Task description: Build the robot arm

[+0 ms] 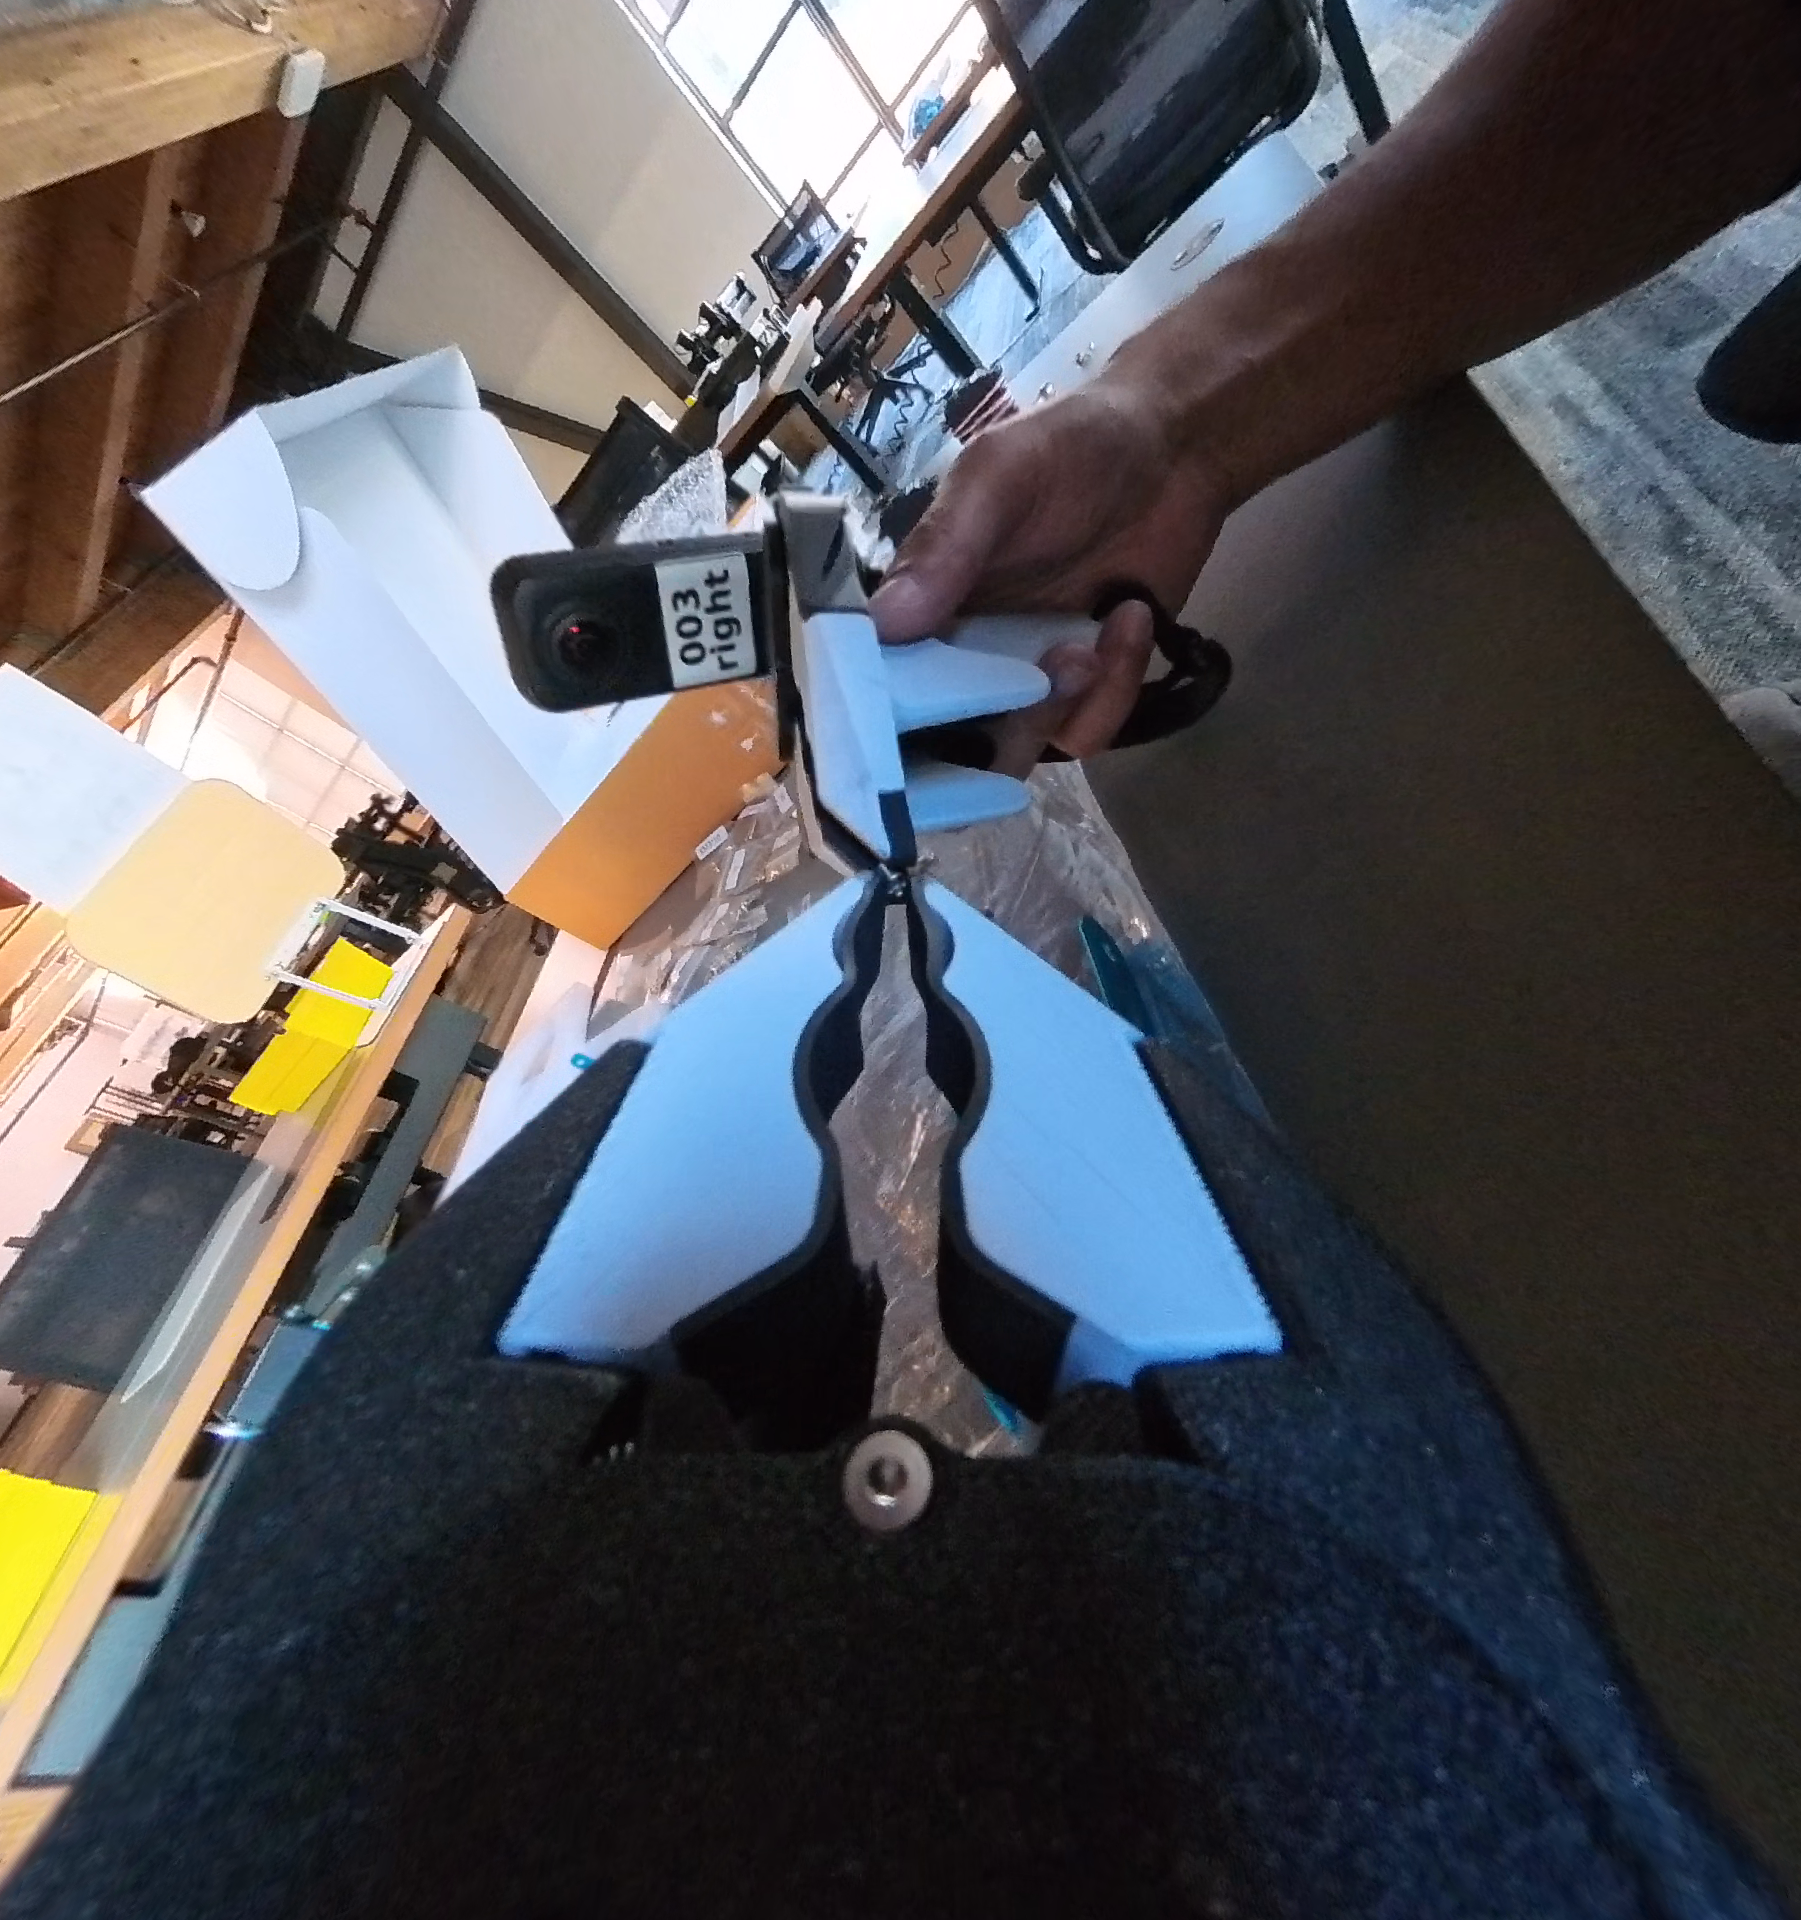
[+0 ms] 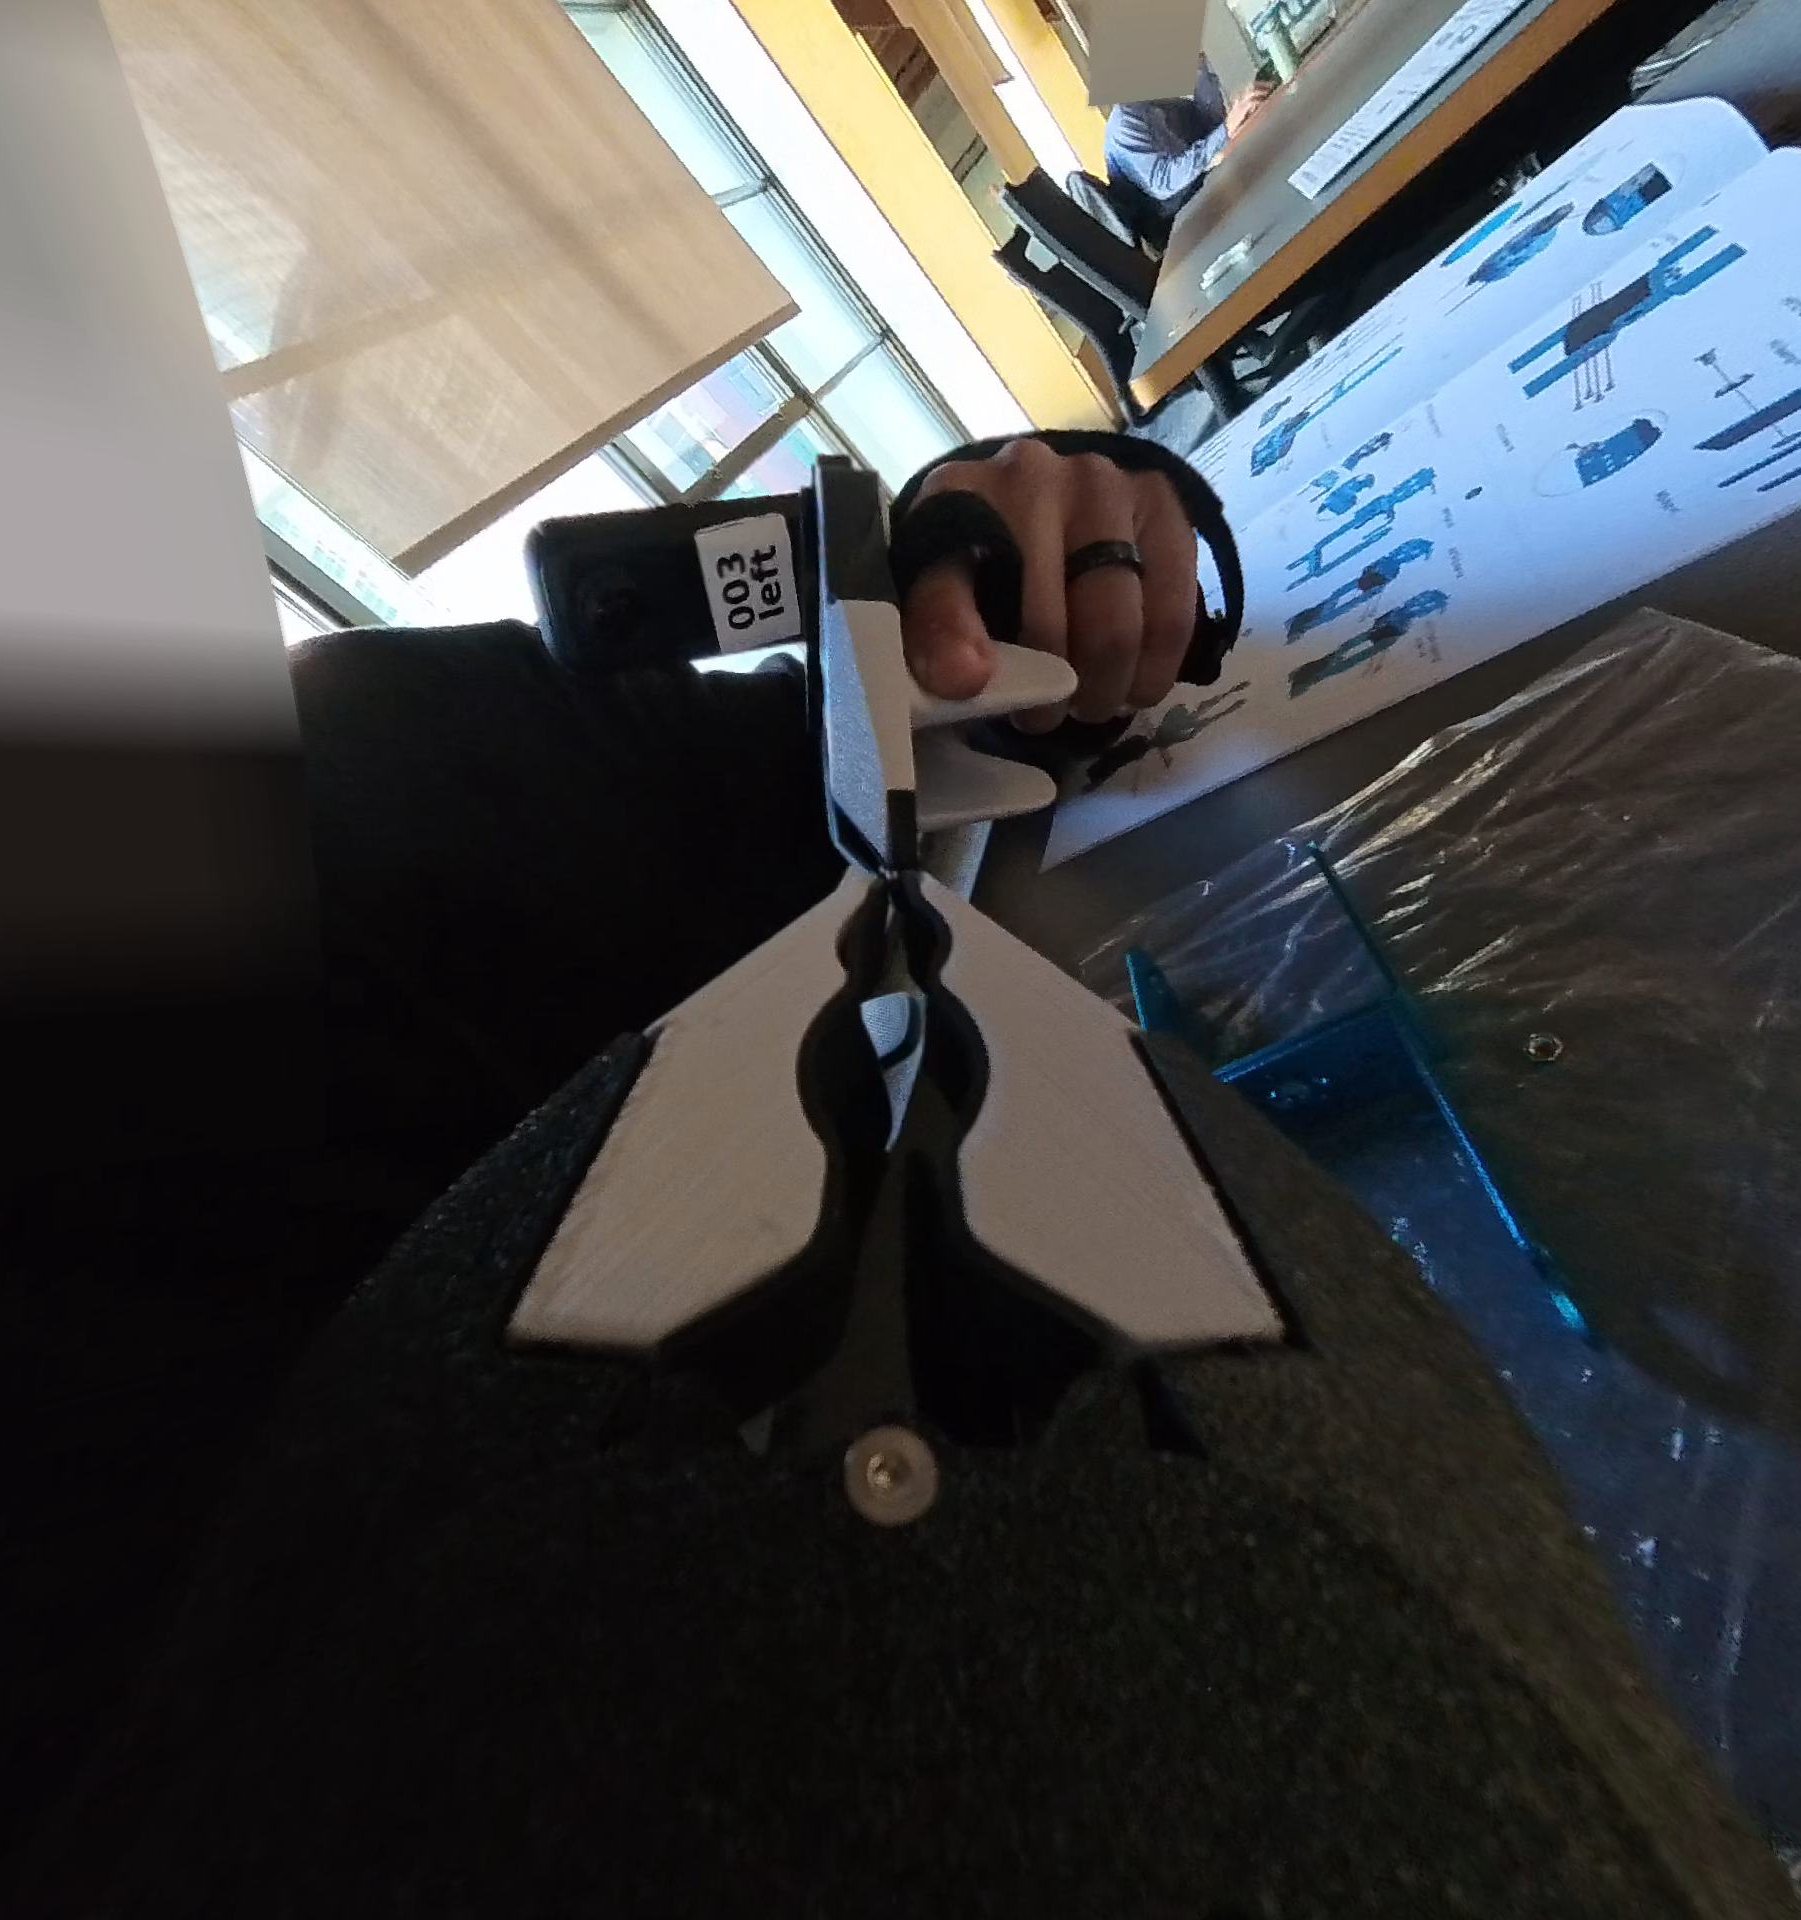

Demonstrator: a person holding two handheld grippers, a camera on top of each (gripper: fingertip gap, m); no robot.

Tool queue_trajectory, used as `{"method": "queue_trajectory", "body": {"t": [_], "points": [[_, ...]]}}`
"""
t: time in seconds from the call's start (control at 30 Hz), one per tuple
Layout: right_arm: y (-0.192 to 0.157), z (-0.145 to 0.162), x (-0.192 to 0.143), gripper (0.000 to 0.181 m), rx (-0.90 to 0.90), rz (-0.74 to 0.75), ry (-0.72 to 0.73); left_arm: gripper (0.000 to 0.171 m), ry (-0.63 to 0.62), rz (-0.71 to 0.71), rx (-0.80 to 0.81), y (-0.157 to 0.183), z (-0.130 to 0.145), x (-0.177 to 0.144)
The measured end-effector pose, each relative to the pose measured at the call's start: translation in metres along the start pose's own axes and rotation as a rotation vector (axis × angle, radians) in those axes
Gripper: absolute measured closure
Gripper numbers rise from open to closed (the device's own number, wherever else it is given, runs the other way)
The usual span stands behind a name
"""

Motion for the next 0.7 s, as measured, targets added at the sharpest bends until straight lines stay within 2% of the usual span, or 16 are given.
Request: {"method": "queue_trajectory", "body": {"t": [0.13,0.23,0.4,0.53,0.7], "points": [[0.0020,0.0018,0.0003,0.180,0.051,-0.032,0.002,0.168,-0.026,-0.002,0.056,0.0024,-0.0010,0.0001],[-0.0001,0.0015,0.0003,0.178,0.094,-0.095,0.010,0.168,-0.026,-0.011,0.062,0.0017,-0.0038,-0.0007],[-0.0019,0.0014,0.0013,0.181,0.111,-0.117,0.016,0.168,-0.023,-0.006,0.070,0.0009,-0.0070,-0.0017],[0.0003,0.0026,0.0005,0.180,0.081,-0.072,0.016,0.168,-0.060,-0.023,0.087,0.0030,-0.0041,-0.0003],[0.0066,-0.0001,-0.0025,0.180,0.106,-0.037,0.058,0.166,-0.090,-0.044,-0.012,0.0022,0.0014,0.0004]]}}
Point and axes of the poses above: each gripper's, where its closed fingertips meet, x out along the fingers, z out of its underside, y = z × x across the jaws, the point moved 4 cm from there along -x, back along the fingers, and after that the axes turned 8 degrees about x, right-handed, at the moved point
